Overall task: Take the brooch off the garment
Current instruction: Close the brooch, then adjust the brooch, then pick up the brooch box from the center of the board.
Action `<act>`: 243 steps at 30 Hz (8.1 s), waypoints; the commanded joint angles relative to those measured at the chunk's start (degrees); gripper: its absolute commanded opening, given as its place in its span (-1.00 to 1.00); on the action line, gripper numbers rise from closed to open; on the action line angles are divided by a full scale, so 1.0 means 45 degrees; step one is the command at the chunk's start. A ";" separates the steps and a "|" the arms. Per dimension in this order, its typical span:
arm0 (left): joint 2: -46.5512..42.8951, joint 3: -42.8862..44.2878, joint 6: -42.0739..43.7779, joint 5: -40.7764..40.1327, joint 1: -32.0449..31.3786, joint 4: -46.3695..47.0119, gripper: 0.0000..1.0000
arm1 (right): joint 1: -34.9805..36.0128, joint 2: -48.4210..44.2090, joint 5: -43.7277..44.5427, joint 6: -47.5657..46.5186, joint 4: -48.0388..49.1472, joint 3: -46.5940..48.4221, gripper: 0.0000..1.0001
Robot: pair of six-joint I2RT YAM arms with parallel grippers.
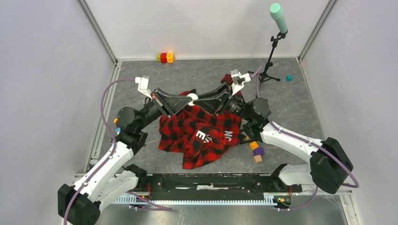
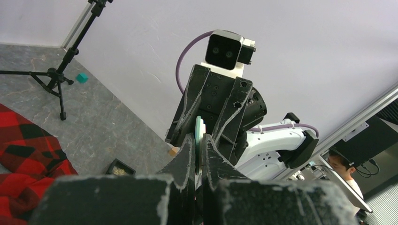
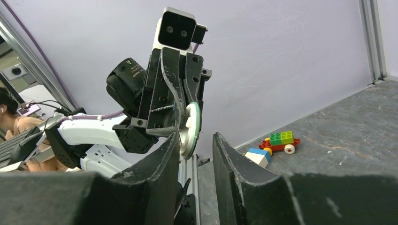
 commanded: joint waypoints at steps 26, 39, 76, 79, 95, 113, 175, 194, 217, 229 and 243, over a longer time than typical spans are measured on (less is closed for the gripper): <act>-0.0350 -0.0196 0.0474 0.0972 0.0024 0.1454 -0.95 | 0.0113 0.0682 0.0372 0.0192 -0.1847 0.1173 -0.79; -0.0905 -0.0122 0.2053 0.1241 0.0032 0.0645 -0.95 | 0.0103 0.1323 0.0849 0.0788 -0.4062 0.1774 -0.89; -0.2689 -0.1102 0.5145 -0.1566 0.0021 -0.0620 -0.95 | -0.0131 -0.0667 0.3698 0.0838 -0.2108 -0.1228 0.02; -0.2788 -0.1006 0.7306 -0.1774 0.0020 -0.1688 -0.96 | -0.0526 -0.1163 0.3311 0.0645 -0.2765 -0.1327 0.04; -0.2785 0.0504 2.1465 0.3174 0.0015 -0.6432 -0.96 | -0.0515 -0.1449 0.0256 0.7865 -0.6649 0.0485 0.56; -0.2512 0.0417 2.4118 0.4920 0.0005 -0.6785 -0.93 | 0.0694 -0.0661 0.0149 0.9378 -0.5437 0.0519 0.10; 0.2296 0.1893 -0.1453 -1.3119 0.4151 -1.9562 1.00 | -0.2070 -0.2486 -0.0752 -0.2272 -0.6404 -0.2103 -1.00; 0.5707 0.1965 -0.6649 -1.0157 0.7532 -2.0384 0.99 | -0.2354 -0.3410 -0.0679 -0.2102 -0.6306 -0.2621 -1.00; 0.6604 0.1896 -0.6921 -0.9401 0.8782 -1.9560 0.93 | -0.2374 -0.3827 -0.0760 -0.1958 -0.6362 -0.2700 -1.00; 0.6853 0.2006 -0.6362 -0.9087 0.8863 -1.9783 0.31 | -0.2375 -0.3886 -0.0833 -0.2213 -0.6559 -0.2585 -1.00; 0.6209 0.5197 -0.2570 -0.9248 0.4919 -2.0960 0.21 | -0.0215 -0.4536 -0.3350 -0.6194 -1.1721 -0.1388 -1.00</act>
